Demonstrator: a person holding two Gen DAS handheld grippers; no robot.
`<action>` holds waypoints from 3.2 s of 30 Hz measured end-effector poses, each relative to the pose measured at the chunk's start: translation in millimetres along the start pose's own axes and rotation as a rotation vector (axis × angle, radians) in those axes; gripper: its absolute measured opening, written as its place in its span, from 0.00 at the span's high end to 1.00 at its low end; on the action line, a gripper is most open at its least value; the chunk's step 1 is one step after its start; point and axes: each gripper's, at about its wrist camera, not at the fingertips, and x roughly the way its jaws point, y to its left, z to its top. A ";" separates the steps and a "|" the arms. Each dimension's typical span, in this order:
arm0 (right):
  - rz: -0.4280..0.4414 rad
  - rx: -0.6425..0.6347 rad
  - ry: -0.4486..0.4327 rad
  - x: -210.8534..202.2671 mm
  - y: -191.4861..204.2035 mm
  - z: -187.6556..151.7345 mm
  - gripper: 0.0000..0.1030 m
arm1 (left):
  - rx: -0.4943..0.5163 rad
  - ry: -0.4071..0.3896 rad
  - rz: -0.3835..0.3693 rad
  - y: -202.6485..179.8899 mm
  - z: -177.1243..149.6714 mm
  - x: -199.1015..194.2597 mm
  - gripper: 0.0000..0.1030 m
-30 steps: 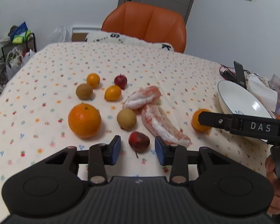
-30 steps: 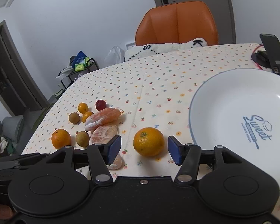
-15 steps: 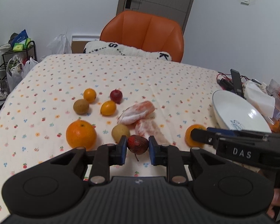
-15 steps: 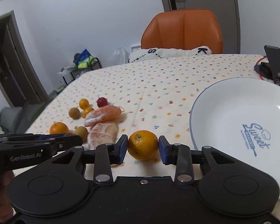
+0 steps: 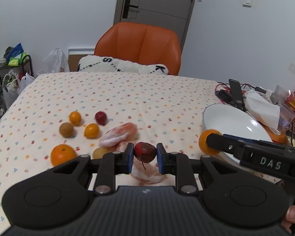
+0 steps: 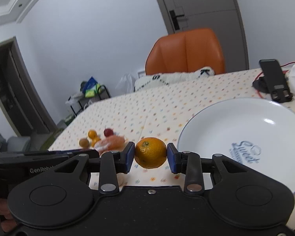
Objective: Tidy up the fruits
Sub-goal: 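Carry both fruits over the white plate while the right gripper releases the orange, then open the left gripper to drop the red plum into the plate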
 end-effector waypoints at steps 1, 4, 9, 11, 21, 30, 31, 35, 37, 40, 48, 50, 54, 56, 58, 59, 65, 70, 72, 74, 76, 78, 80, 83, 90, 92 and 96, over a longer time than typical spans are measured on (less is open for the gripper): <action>-0.005 0.005 -0.009 -2.5 -3.0 1.2 0.67 | 0.007 -0.002 -0.001 -3.6 1.1 0.0 0.78; -0.020 0.021 -0.038 -9.3 -12.8 3.2 0.67 | 0.024 -0.005 -0.004 -14.2 5.2 1.0 0.78; -0.059 0.052 -0.088 -21.2 -33.4 2.7 0.67 | 0.057 -0.012 -0.010 -35.4 12.8 6.9 0.78; -0.087 0.064 -0.104 -25.4 -42.8 1.4 0.67 | 0.071 -0.016 -0.013 -46.3 14.9 11.0 0.78; -0.186 0.127 -0.182 -31.4 -79.3 -3.0 0.67 | 0.119 -0.006 -0.056 -87.9 23.1 42.8 0.78; -0.266 0.119 -0.196 -31.3 -75.8 -10.1 0.63 | 0.164 0.003 -0.115 -108.5 28.8 77.6 0.78; -0.273 0.117 -0.201 -32.0 -75.6 -10.8 0.58 | 0.175 0.004 -0.124 -110.9 29.5 80.8 0.78; -0.318 0.116 -0.229 -34.4 -78.4 -12.2 0.42 | 0.196 0.014 -0.161 -115.9 32.6 92.4 0.78; -0.335 0.114 -0.248 -36.6 -80.3 -11.9 0.35 | 0.207 0.021 -0.179 -117.8 33.5 97.8 0.78; -0.363 0.108 -0.251 -35.9 -85.5 -11.6 0.32 | 0.223 0.027 -0.197 -121.6 34.3 105.7 0.78; -0.339 0.129 -0.224 -34.0 -88.3 -13.9 0.32 | 0.198 0.048 -0.224 -121.2 35.3 115.2 0.76; -0.345 0.118 -0.228 -34.5 -85.9 -13.8 0.32 | 0.204 0.024 -0.220 -118.0 37.6 108.2 0.76; -0.351 0.108 -0.230 -35.2 -83.8 -14.4 0.32 | 0.213 0.001 -0.206 -106.0 39.1 95.8 0.75; -0.353 0.094 -0.230 -34.2 -81.4 -14.4 0.32 | 0.190 -0.003 -0.183 -99.2 39.1 93.4 0.75; -0.358 0.087 -0.224 -32.2 -80.3 -14.3 0.32 | 0.168 -0.007 -0.182 -92.8 39.2 89.8 0.75; -0.359 0.089 -0.220 -31.2 -80.1 -14.2 0.32 | 0.164 -0.014 -0.181 -90.7 39.5 86.6 0.75; -0.365 0.058 -0.196 -29.2 -67.3 -10.3 0.32 | 0.156 -0.054 -0.161 -75.8 40.4 59.0 0.72; -0.365 -0.004 -0.180 -32.7 -40.4 -9.0 0.32 | 0.135 -0.113 -0.127 -53.4 36.4 28.1 0.45; -0.362 -0.035 -0.176 -34.4 -27.3 -9.1 0.32 | 0.109 -0.133 -0.121 -41.0 34.9 17.2 0.37; -0.360 -0.062 -0.167 -34.5 -14.8 -10.1 0.32 | 0.084 -0.145 -0.106 -28.5 33.6 7.5 0.35; -0.357 -0.075 -0.155 -33.1 -4.4 -11.5 0.32 | 0.064 -0.149 -0.085 -17.3 33.0 -0.9 0.34; -0.354 -0.078 -0.144 -31.9 4.4 -12.7 0.32 | 0.050 -0.158 -0.058 -6.2 31.9 -9.8 0.34; -0.354 -0.093 -0.141 -32.1 15.0 -13.9 0.32 | 0.030 -0.166 -0.047 6.9 30.0 -19.6 0.33; -0.359 -0.114 -0.143 -33.1 29.3 -13.5 0.32 | -0.007 -0.165 -0.031 24.0 26.4 -30.8 0.31; -0.327 -0.145 -0.127 -33.4 57.5 -18.1 0.32 | -0.060 -0.141 0.033 59.3 13.4 -49.9 0.30; -0.314 -0.153 -0.119 -32.0 63.9 -19.9 0.32 | -0.074 -0.132 0.038 68.2 8.5 -53.4 0.30; -0.283 -0.158 -0.100 -28.2 75.4 -26.2 0.33 | -0.079 -0.119 0.054 80.3 -2.0 -58.6 0.30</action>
